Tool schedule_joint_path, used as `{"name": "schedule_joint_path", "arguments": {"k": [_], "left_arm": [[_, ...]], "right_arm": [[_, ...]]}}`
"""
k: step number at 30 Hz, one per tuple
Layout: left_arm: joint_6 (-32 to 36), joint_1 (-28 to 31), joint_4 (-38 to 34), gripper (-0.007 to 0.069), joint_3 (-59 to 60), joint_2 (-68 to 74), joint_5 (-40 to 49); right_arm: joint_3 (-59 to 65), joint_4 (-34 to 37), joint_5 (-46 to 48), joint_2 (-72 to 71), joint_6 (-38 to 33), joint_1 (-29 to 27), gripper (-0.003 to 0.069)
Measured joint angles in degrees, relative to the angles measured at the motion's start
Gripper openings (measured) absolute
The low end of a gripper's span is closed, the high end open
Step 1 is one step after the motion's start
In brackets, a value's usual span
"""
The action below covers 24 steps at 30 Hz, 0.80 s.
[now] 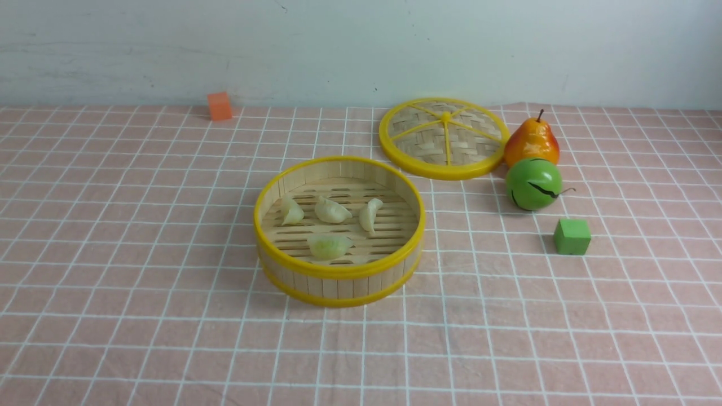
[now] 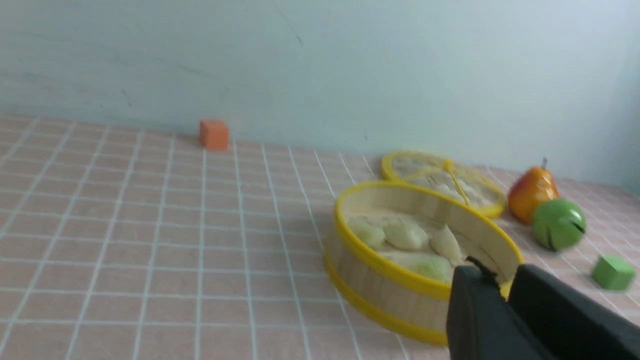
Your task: Put the dumplings into the steamer on the table with the pink tablecloth.
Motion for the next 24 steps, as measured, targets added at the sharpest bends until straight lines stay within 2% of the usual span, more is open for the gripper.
{"name": "schedule_joint_path", "arguments": {"k": [2, 9, 14, 16, 20, 24], "left_arm": [[0.0, 3.4, 0.0, 0.0059, 3.0, 0.0, -3.2], [0.0, 12.0, 0.0, 0.0042, 10.2, 0.0, -1.8], [0.5, 13.0, 0.0, 0.0040, 11.0, 0.0, 3.7], [3.1, 13.0, -0.1, 0.0040, 11.1, 0.0, 8.0], [9.5, 13.0, -0.4, 0.0039, 11.1, 0.0, 8.9], [11.6, 13.0, -0.7, 0.0039, 11.1, 0.0, 8.9]], "right_arm": [[0.0, 0.0, 0.0, 0.0, 0.0, 0.0, 0.0007], [0.0, 0.0, 0.0, -0.1, 0.0, 0.0, 0.0015], [0.0, 0.1, 0.0, 0.0, 0.0, 0.0, 0.0022], [0.0, 0.1, 0.0, 0.0, 0.0, 0.0, 0.0027], [0.0, 0.1, 0.0, 0.0, 0.0, 0.0, 0.0032], [0.0, 0.1, 0.0, 0.0, 0.0, 0.0, 0.0036]]}}
